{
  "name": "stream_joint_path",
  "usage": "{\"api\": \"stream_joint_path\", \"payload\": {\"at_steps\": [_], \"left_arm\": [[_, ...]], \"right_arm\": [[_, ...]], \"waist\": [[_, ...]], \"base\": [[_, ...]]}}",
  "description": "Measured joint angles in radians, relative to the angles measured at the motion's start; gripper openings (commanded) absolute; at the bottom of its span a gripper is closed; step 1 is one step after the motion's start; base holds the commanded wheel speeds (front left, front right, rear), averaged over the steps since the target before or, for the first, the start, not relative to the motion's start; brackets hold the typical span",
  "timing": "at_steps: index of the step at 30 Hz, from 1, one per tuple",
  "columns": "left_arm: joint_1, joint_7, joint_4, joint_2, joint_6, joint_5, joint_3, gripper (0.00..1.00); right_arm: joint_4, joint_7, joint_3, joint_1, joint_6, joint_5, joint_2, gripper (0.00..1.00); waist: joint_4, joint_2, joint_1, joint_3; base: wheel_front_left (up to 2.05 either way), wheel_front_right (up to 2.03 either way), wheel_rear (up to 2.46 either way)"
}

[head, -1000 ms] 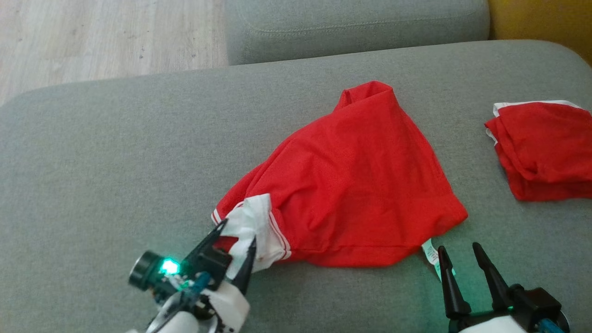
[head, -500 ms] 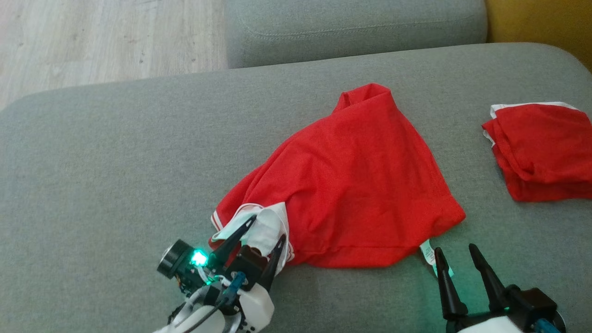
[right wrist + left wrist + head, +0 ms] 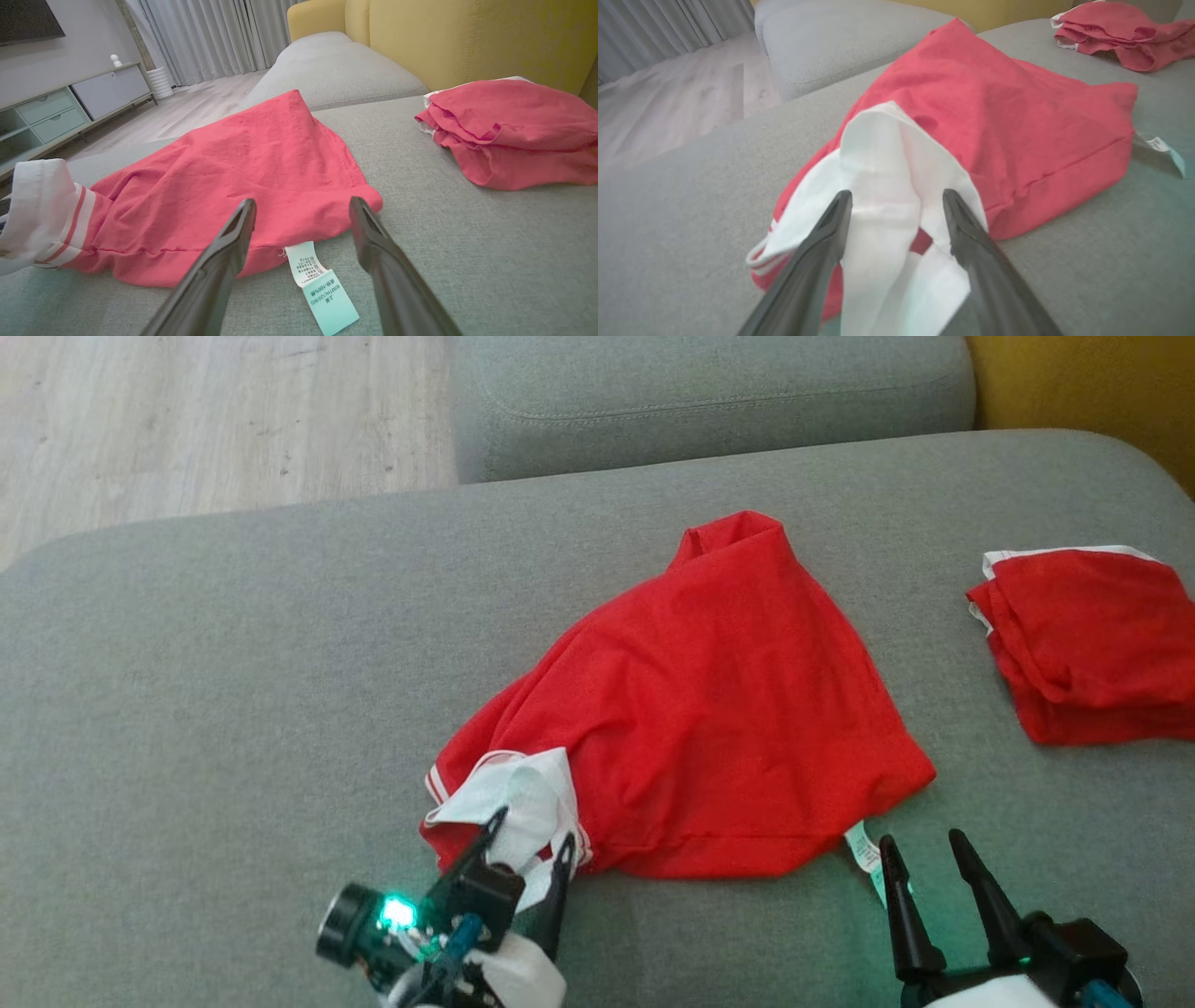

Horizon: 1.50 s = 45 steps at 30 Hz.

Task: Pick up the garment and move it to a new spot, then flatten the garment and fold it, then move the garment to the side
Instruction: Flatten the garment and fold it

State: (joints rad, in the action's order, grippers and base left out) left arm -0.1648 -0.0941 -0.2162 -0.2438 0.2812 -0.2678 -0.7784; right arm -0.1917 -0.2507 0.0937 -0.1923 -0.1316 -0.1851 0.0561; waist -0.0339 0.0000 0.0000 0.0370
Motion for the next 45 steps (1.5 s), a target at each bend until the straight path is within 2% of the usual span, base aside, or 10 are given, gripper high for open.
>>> {"api": "stream_joint_path", "payload": {"at_steps": [5,9,12,21,31,34,36,38,44,45], "left_arm": [[0.028,-0.012,0.025,-0.004,0.002,-0.026,0.004,1.0],[0.028,-0.01,0.021,-0.008,0.037,-0.022,0.024,1.0],[0.028,-0.005,-0.007,-0.001,0.037,-0.046,0.04,1.0],[0.03,0.008,-0.069,0.072,-0.057,-0.212,0.076,1.0],[0.006,0.043,-0.073,0.07,-0.067,-0.184,0.067,0.98],[-0.006,0.042,-0.067,0.067,-0.061,-0.173,0.066,0.86],[-0.011,0.039,-0.064,0.065,-0.061,-0.172,0.065,0.65],[-0.013,0.032,-0.059,0.062,-0.06,-0.172,0.065,0.49],[-0.013,0.005,-0.063,0.043,-0.056,-0.173,0.063,0.27],[-0.013,0.004,-0.065,0.04,-0.057,-0.173,0.061,0.11]], "right_arm": [[0.0,0.0,0.0,0.0,0.0,0.0,-0.002,1.0],[-0.002,0.0,0.002,-0.002,0.0,0.0,-0.004,1.0],[-0.005,0.0,0.005,-0.003,0.0,0.0,-0.004,1.0],[-0.006,0.0,0.017,-0.004,0.0,0.0,-0.002,1.0],[-0.006,0.0,0.018,-0.004,0.0,0.0,-0.002,1.0],[-0.006,0.0,0.02,-0.004,0.0,0.0,-0.002,1.0],[-0.006,0.0,0.02,-0.004,0.0,0.0,-0.002,1.0],[-0.006,0.0,0.02,-0.004,0.0,0.0,-0.002,1.0],[-0.006,0.0,0.019,-0.004,0.0,0.0,-0.001,1.0],[-0.006,0.0,0.019,-0.004,0.0,0.0,-0.001,1.0]], "waist": [[0.007,0.0,0.0,-0.005],[0.009,0.0,-0.0001,-0.017],[0.011,0.0,0.0,-0.024],[0.011,0.0,0.0,-0.033],[0.008,0.0,0.0,-0.027],[0.006,0.0,0.0,-0.024],[0.006,0.0,0.0,-0.023],[0.006,0.0,0.0,-0.022],[0.006,0.0,0.0,-0.02],[0.007,0.0,0.0,-0.021]], "base": [[0.0,0.0,0.0],[0.0,0.0,0.0],[0.0,0.0,0.0],[0.0,0.0,0.0],[0.0,0.0,0.0],[0.0,0.0,0.0],[0.0,0.0,0.0],[0.0,0.0,0.0],[0.0,0.0,0.0],[0.0,0.0,0.0]]}}
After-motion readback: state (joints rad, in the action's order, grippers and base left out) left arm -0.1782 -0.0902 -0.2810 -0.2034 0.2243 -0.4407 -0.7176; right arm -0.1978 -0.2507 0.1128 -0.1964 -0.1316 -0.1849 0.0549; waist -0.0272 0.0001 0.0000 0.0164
